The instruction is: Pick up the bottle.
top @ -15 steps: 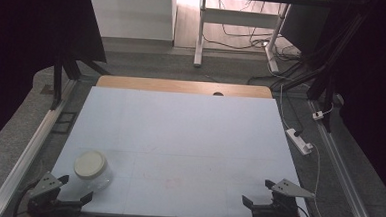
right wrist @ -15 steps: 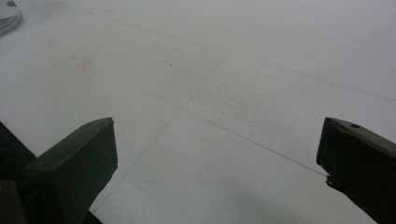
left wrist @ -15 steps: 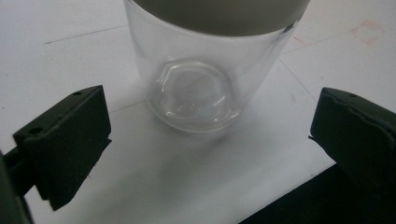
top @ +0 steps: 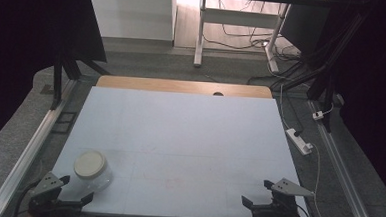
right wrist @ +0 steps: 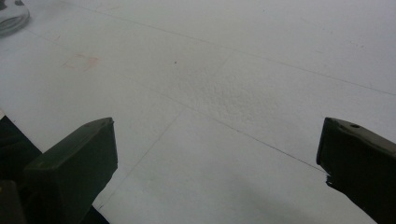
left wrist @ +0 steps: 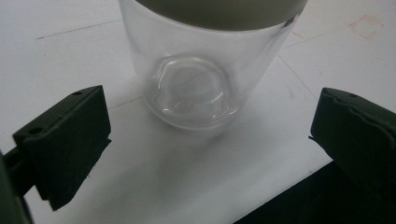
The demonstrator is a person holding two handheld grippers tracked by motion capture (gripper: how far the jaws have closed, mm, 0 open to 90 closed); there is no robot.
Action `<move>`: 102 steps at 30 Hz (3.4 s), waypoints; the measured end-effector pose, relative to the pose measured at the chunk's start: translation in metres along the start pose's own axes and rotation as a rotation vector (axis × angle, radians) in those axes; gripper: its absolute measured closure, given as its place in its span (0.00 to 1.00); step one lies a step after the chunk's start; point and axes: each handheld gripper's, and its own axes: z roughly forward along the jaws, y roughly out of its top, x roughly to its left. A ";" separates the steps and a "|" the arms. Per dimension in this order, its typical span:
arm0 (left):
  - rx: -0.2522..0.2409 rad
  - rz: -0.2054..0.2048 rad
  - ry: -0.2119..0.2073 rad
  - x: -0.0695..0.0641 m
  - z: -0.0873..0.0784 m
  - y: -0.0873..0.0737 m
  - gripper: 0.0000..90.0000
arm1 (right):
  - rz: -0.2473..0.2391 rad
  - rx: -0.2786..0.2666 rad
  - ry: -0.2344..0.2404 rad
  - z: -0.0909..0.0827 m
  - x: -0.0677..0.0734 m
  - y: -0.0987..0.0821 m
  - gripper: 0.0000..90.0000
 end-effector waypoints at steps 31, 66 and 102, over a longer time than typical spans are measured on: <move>-0.029 0.068 -0.058 0.008 0.010 0.015 0.00 | -0.018 0.025 0.007 0.003 0.001 0.001 0.00; 0.005 0.156 -0.055 0.013 0.043 0.037 0.07 | -0.028 0.043 0.009 0.004 0.002 0.001 0.00; -0.022 0.152 -0.097 0.009 0.037 0.054 0.08 | -0.030 0.051 0.008 0.005 0.002 0.001 0.00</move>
